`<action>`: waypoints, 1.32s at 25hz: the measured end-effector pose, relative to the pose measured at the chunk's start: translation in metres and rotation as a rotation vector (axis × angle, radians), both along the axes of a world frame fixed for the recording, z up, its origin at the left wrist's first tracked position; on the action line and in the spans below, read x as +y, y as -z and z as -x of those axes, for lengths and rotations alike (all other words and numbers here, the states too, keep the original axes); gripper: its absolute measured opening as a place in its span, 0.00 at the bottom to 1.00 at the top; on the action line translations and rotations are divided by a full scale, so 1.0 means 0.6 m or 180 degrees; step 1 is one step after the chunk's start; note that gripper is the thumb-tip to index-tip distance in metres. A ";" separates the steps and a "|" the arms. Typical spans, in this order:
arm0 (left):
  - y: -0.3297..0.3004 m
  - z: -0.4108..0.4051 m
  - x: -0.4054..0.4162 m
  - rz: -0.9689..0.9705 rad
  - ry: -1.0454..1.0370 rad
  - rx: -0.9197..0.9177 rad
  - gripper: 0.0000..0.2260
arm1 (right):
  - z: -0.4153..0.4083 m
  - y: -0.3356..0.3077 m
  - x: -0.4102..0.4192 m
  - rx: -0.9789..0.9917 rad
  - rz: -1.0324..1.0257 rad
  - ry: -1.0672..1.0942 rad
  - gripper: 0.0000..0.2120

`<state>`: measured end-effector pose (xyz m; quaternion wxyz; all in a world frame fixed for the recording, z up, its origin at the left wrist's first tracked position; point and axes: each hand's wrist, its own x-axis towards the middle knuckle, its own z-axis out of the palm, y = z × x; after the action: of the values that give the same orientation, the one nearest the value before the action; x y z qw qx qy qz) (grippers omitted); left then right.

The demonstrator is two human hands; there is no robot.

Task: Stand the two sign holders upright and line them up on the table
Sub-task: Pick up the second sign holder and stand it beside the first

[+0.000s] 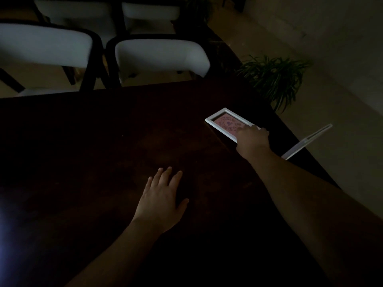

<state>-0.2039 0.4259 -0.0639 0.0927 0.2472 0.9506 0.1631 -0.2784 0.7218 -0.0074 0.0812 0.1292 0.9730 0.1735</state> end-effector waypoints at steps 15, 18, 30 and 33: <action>-0.091 0.064 0.125 -0.2872 -0.2129 -0.2061 0.20 | -0.141 0.026 -0.160 0.1689 0.1142 -0.1144 0.16; -0.088 0.066 0.135 -0.3405 -0.2770 -0.2395 0.11 | -0.162 0.029 -0.169 0.1657 0.1055 -0.1156 0.19; -0.090 0.059 0.070 -0.3470 -0.2602 -0.2394 0.05 | -0.159 -0.001 -0.150 0.1399 0.2902 -0.0142 0.19; -0.104 0.052 0.045 -0.3481 -0.2206 -0.2122 0.04 | -0.140 -0.006 -0.145 0.1135 0.3619 0.0620 0.21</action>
<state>-0.2350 0.4527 -0.0015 0.1835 -0.1199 0.6782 0.7015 -0.1946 0.6347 -0.0038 -0.0113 0.1811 0.8955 -0.4064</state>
